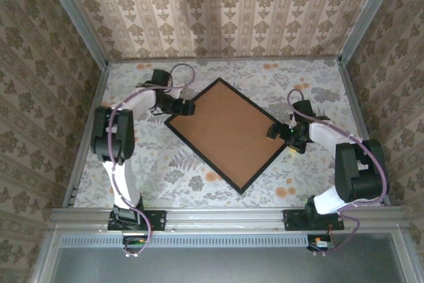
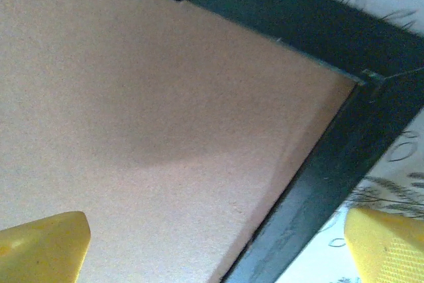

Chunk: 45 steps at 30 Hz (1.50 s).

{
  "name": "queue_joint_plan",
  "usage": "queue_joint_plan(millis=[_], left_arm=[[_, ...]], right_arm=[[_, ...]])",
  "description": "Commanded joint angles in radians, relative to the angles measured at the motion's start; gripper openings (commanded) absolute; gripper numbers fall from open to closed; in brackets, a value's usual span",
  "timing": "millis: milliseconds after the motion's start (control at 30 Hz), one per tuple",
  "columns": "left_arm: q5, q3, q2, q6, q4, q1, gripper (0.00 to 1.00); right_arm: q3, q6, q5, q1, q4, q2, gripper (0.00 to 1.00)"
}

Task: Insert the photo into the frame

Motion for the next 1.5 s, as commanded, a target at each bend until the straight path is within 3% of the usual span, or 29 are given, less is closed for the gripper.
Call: queue_joint_plan(millis=[0,100,233,367,567,767,933,1167,1467], left_arm=[[-0.079,-0.132,-0.149,-0.196,0.186,0.039,0.78],[-0.157,-0.271,-0.271,-0.315,0.273,0.042,0.78],[-0.231,-0.417,-0.381,-0.425,0.290,0.045,0.78],[-0.272,-0.488,-0.423,-0.435,0.280,0.062,0.79],[-0.247,-0.472,-0.385,-0.442,0.284,0.095,0.79],[-0.238,-0.589,-0.430,-0.530,0.321,0.088,0.79],[-0.183,-0.657,-0.421,-0.628,0.426,0.022,0.78],[-0.135,-0.647,-0.357,-0.671,0.503,-0.032,0.77],[-0.094,-0.612,-0.275,-0.683,0.579,-0.053,0.77]], right_arm=[[0.043,-0.071,0.142,0.000,0.009,-0.091,1.00],[0.078,-0.092,0.144,0.003,0.101,-0.088,1.00],[0.199,-0.110,0.130,0.012,0.123,0.037,1.00],[0.278,-0.101,0.147,0.010,0.115,0.133,1.00],[0.330,-0.129,0.222,0.007,0.111,0.189,1.00],[0.478,-0.153,0.076,0.010,0.041,0.353,1.00],[0.530,-0.139,-0.031,0.041,0.038,0.440,0.99],[0.502,-0.146,-0.101,0.047,0.014,0.449,0.98],[0.325,-0.130,-0.196,0.068,0.028,0.333,0.96]])
